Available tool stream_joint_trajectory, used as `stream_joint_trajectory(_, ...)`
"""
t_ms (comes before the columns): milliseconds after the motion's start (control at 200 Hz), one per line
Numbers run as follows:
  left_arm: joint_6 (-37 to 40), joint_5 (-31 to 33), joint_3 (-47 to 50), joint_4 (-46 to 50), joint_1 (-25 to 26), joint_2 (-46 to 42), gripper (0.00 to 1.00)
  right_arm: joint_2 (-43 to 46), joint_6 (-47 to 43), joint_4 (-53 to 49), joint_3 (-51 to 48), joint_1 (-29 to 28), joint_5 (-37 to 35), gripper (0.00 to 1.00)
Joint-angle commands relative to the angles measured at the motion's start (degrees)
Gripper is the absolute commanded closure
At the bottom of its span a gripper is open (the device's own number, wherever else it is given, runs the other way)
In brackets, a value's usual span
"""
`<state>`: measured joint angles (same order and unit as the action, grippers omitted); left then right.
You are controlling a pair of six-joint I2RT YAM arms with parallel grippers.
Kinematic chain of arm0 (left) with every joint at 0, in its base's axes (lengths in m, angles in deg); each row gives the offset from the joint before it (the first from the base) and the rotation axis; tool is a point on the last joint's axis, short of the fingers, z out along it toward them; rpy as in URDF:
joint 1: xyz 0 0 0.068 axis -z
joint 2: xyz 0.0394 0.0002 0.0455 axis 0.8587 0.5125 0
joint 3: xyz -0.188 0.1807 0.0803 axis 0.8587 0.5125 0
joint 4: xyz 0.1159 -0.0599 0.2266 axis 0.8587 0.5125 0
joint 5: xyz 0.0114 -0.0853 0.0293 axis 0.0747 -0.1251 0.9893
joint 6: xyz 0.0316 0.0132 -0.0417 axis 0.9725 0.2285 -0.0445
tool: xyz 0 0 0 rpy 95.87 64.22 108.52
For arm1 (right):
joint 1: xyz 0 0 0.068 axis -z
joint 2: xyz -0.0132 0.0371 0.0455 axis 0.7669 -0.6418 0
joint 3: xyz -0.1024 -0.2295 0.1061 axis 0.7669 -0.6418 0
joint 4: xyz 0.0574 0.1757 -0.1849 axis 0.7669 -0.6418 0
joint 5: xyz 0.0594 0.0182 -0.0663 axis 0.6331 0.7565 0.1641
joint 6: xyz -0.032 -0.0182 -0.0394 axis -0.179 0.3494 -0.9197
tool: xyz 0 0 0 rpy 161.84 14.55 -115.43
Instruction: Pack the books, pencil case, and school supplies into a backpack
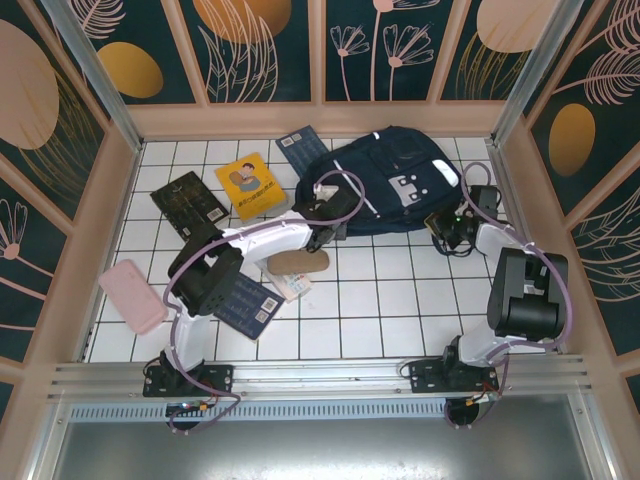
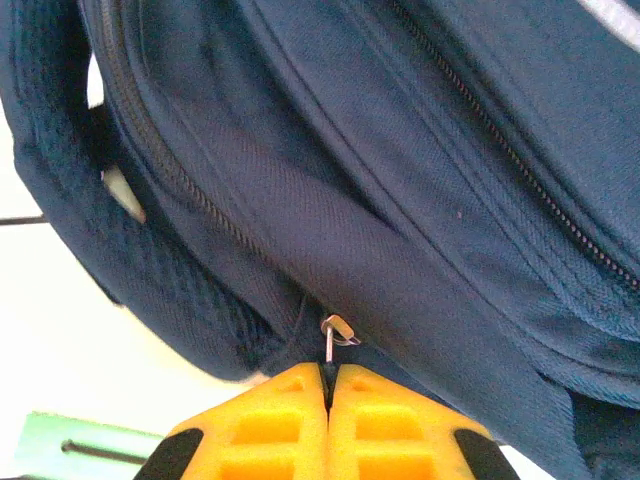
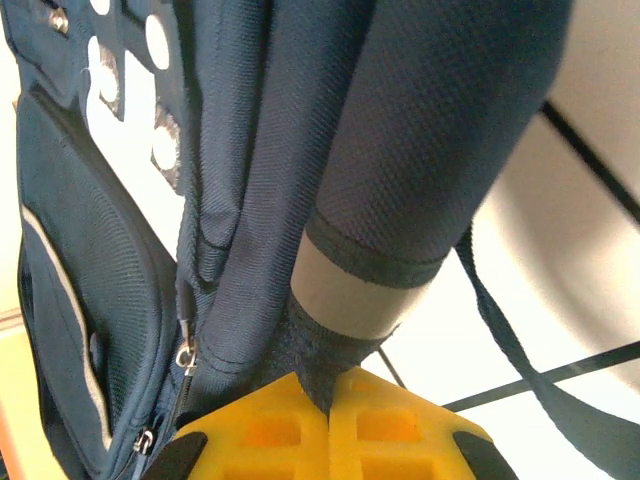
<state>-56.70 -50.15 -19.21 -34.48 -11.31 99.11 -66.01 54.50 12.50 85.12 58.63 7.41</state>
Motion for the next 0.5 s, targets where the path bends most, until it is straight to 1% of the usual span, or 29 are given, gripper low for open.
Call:
stream_joint_trajectory(0,8.38,-5.20,0.02,-1.57,-1.36,-1.50,1.00,0.15,-0.66,-0.84,2.67,2.08,-3.18,0.82)
stream_joint_trajectory(35,9.74,-8.64,-0.70,-2.47,-1.38,-1.21,1.00,0.56,-0.41,-1.00,2.68,1.86,-2.86,0.70)
stream_joint_trajectory(70,10.80,-11.96,-1.65,-3.08,-1.36,-0.73,1.00,1.29,-0.17,-1.53,2.71,1.37,-3.35,0.60)
stream_joint_trajectory(110,11.71,-14.98,-2.77,-3.55,-1.23,-0.31,1.00,2.51,0.06,-2.65,2.57,0.69,-4.78,0.52)
stream_joint_trajectory(145,12.56,-17.26,-3.62,-3.83,-1.18,0.09,1.00,3.79,0.32,-3.60,2.20,-0.10,-5.89,0.47)
stream_joint_trajectory(235,14.82,-22.39,-5.78,-4.21,-0.77,0.97,1.00,7.87,2.53,-4.87,-0.39,-2.71,-8.62,0.44)
stream_joint_trajectory(320,16.55,-25.83,-7.34,-4.04,-0.46,1.57,1.00,12.25,6.03,-3.53,-4.14,-7.32,-9.99,0.43)
stream_joint_trajectory(360,17.20,-27.39,-7.63,-3.95,-0.42,1.73,1.00,14.33,8.74,-1.63,-6.44,-9.80,-10.61,0.43)
stream_joint_trajectory(425,18.36,-29.96,-7.53,-3.95,-0.31,1.60,1.00,17.42,14.27,4.65,-11.11,-13.88,-10.28,0.42)
stream_joint_trajectory(495,19.64,-32.12,-7.00,-3.95,-0.01,1.16,1.00,18.81,21.36,9.82,-14.59,-17.84,-10.98,0.40)
